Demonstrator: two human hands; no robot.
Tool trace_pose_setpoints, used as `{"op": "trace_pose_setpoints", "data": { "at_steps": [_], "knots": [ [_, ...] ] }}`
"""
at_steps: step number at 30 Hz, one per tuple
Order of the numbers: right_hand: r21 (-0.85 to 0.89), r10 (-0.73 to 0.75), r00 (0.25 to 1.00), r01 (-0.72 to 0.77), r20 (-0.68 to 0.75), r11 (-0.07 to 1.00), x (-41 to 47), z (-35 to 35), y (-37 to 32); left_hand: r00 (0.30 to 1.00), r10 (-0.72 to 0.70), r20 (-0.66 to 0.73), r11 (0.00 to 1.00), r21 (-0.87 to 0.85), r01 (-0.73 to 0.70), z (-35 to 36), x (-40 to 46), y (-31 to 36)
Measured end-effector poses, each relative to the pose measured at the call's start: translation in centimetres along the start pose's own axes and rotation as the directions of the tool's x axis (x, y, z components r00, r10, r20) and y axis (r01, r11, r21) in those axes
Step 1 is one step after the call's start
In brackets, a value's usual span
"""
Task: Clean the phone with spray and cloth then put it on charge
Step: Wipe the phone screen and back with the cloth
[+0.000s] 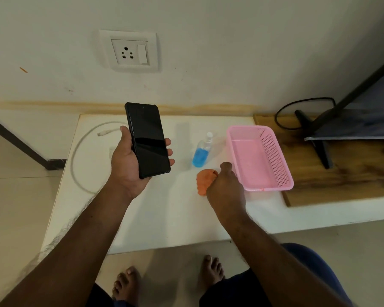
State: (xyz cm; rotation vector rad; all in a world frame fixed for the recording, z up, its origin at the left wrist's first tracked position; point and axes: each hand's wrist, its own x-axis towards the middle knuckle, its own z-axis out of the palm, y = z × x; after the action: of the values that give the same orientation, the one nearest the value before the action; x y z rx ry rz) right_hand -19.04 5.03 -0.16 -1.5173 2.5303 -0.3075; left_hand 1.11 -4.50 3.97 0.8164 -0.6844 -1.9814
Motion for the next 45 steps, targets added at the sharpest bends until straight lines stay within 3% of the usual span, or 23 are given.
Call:
{"op": "trace_pose_setpoints", "data": {
  "at_steps": [1, 3, 8, 11, 16, 18, 20, 22, 28, 36, 40, 41, 43, 44, 45],
  "knots": [
    [-0.135, -0.063, 0.998, 0.058, -0.031, 0.989, 0.1, 0.0, 0.1, 1.000, -0.001, 0.004, 1.000, 0.005, 0.001, 0.1, 0.0, 0.0],
    [-0.233, -0.064, 0.997, 0.054, -0.032, 0.971, 0.2, -0.4, -0.2, 1.000, -0.001, 0.010, 1.000, 0.013, 0.001, 0.2, -0.1, 0.0],
    [-0.174, 0.005, 0.998, -0.015, -0.057, 0.985, 0.7, -1.3, 0.0, 1.000, 0.001, 0.003, 1.000, 0.015, -0.001, 0.3, -0.3, 0.1],
    [-0.155, -0.064, 0.994, 0.050, -0.086, 0.987, 0.3, -1.5, -0.5, 1.000, -0.009, -0.003, 1.000, 0.012, 0.009, 0.4, -0.4, 0.2],
    [-0.003, -0.124, 0.977, 0.125, -0.176, 0.992, 0.3, -1.8, -1.3, 0.999, -0.024, -0.028, 1.000, 0.011, 0.024, 0.3, -0.5, 0.4],
    [0.201, -0.029, 0.982, 0.067, -0.185, 0.977, 0.7, -1.7, -1.3, 0.999, -0.029, -0.027, 1.000, 0.001, 0.029, 0.3, -0.5, 0.4],
    [0.474, 0.092, 0.986, -0.016, -0.138, 0.880, 1.3, -1.8, -1.4, 0.998, -0.058, -0.018, 0.998, -0.028, 0.057, 0.5, -0.6, 0.3],
    [0.621, 0.113, 0.989, -0.027, -0.099, 0.783, 2.1, -2.0, -1.4, 0.996, -0.094, 0.005, 0.993, -0.074, 0.094, 0.6, -0.7, 0.3],
    [0.590, -0.079, 0.995, 0.029, 0.060, 0.807, 5.7, -0.9, -1.7, 0.989, -0.106, 0.102, 0.977, -0.174, 0.123, 0.1, -0.6, 0.8],
    [0.610, -0.070, 0.996, 0.025, 0.051, 0.792, 6.4, -0.1, -2.0, 0.984, -0.082, 0.156, 0.974, -0.197, 0.112, -0.7, 0.0, 1.0],
    [0.787, -0.103, 0.994, 0.029, 0.044, 0.616, 6.2, -2.2, -2.5, 0.993, -0.061, 0.102, 0.988, -0.137, 0.075, -0.9, 0.0, 1.2],
    [0.852, -0.121, 0.991, 0.010, 0.062, 0.524, 6.0, -2.6, -2.5, 0.996, -0.050, 0.070, 0.992, -0.115, 0.058, -0.8, 0.0, 1.3],
    [0.969, -0.179, 0.970, -0.122, 0.162, 0.216, 5.3, -3.1, -2.8, 0.997, 0.022, -0.078, 0.999, -0.043, -0.025, -0.5, 0.2, 1.2],
    [0.976, -0.228, 0.952, -0.179, 0.203, 0.123, 4.8, -3.1, -3.2, 0.983, 0.067, -0.172, 0.998, 0.020, -0.065, -0.3, 0.3, 1.0],
    [0.974, -0.262, 0.939, -0.199, 0.221, 0.109, 4.2, -3.1, -3.7, 0.962, 0.104, -0.252, 0.992, 0.096, -0.082, 0.0, 0.3, 0.9]
  ]
}}
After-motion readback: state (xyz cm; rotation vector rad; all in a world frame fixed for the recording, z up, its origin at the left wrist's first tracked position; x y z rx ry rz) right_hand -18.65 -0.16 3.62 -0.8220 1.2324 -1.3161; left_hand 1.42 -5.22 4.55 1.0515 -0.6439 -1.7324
